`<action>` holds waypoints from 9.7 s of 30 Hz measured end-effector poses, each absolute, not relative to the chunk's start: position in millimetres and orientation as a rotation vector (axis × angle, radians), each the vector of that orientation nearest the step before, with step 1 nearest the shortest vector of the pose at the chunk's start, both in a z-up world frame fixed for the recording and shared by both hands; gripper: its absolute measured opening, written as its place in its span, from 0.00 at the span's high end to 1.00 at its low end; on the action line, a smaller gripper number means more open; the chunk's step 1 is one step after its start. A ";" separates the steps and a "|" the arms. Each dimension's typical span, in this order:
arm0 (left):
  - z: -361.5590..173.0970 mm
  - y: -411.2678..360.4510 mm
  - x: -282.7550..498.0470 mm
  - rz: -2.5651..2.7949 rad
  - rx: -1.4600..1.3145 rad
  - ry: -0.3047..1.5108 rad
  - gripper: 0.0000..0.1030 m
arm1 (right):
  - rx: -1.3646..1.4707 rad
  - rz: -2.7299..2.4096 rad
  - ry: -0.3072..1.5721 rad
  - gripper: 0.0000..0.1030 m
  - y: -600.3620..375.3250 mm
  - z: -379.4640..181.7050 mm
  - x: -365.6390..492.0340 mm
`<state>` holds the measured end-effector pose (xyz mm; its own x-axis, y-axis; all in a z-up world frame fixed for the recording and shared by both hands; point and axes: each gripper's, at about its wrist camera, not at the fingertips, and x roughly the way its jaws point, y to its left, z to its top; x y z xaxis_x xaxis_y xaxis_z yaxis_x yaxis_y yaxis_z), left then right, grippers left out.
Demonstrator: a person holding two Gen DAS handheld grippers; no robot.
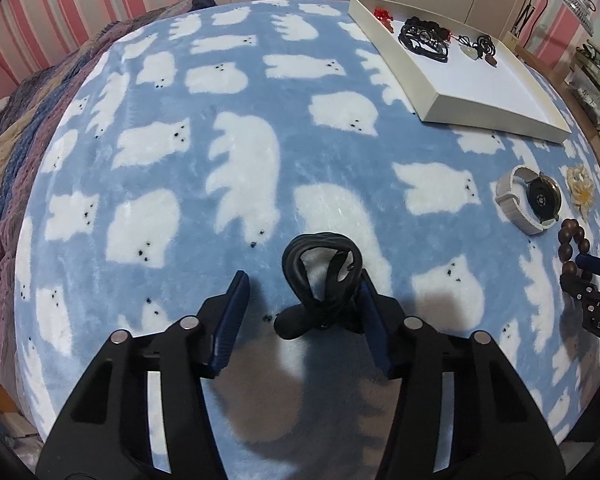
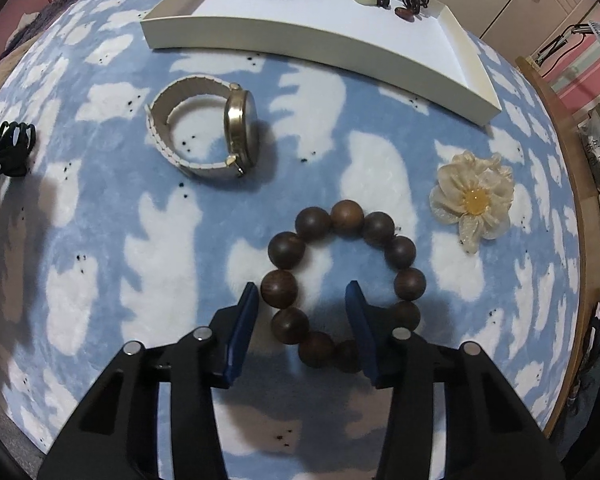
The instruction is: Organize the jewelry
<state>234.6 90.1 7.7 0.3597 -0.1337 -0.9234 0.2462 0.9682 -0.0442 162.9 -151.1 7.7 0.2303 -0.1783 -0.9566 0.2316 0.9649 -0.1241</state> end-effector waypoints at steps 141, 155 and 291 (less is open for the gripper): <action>18.5 -65.8 248.1 -0.237 0.108 1.027 0.05 | 0.278 -0.345 0.937 0.28 -323.7 -0.4 158.9; 9.0 -83.3 247.9 -0.327 0.141 1.059 0.92 | 0.262 -0.265 0.939 0.77 -304.6 -2.1 167.5; 45.2 -22.7 117.2 -0.110 0.046 0.693 0.03 | 0.106 -0.363 0.537 0.07 -201.5 30.5 78.7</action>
